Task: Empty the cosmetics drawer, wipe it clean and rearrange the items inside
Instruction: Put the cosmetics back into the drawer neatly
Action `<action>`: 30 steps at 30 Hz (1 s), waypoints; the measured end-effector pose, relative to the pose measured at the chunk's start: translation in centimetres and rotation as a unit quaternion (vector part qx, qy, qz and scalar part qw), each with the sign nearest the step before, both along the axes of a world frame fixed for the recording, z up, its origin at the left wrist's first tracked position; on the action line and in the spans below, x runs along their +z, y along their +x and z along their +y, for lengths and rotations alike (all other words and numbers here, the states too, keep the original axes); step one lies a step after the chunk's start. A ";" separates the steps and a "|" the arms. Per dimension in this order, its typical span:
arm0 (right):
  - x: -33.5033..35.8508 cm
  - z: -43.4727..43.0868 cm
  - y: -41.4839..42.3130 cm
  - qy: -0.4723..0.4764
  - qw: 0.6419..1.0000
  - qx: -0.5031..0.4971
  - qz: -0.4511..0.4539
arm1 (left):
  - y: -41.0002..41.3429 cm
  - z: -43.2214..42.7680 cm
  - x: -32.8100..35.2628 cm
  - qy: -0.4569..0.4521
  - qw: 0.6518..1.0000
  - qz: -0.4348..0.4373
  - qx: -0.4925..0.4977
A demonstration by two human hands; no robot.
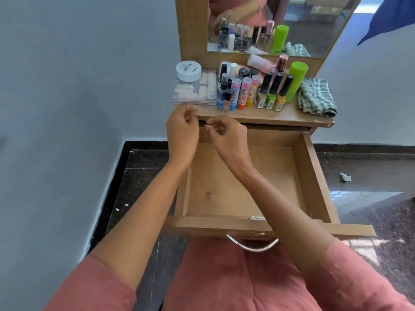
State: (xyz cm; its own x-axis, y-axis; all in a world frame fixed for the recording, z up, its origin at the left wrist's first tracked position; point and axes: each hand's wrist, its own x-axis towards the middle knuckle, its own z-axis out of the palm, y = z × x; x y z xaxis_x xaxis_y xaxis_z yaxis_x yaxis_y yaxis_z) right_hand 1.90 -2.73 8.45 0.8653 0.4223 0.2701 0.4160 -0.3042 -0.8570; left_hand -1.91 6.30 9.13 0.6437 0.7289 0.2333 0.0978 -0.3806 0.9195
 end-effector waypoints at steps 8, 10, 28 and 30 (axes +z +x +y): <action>2.4 7.9 1.4 -0.095 0.992 0.019 -0.077 | 4.0 7.0 1.7 -0.012 0.998 0.009 0.059; 2.6 9.5 2.9 -0.130 0.988 -0.005 -0.080 | 5.6 8.2 1.9 -0.075 0.995 0.039 0.053; 1.0 12.7 7.0 -0.336 0.935 -0.069 -0.089 | 10.6 12.1 2.7 -0.340 0.934 0.109 -0.026; 1.0 12.5 6.9 -0.333 0.937 -0.056 -0.089 | 10.3 12.1 2.6 -0.369 0.923 0.104 -0.023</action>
State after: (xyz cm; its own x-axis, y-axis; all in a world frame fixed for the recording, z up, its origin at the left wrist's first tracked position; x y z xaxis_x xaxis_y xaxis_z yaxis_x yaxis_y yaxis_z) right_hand 8.79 9.75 9.44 0.8806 0.4572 0.1241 0.4678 -0.7974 -0.3812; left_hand 8.40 18.39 11.75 0.6530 0.6099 -0.4490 0.3014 0.3346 0.8929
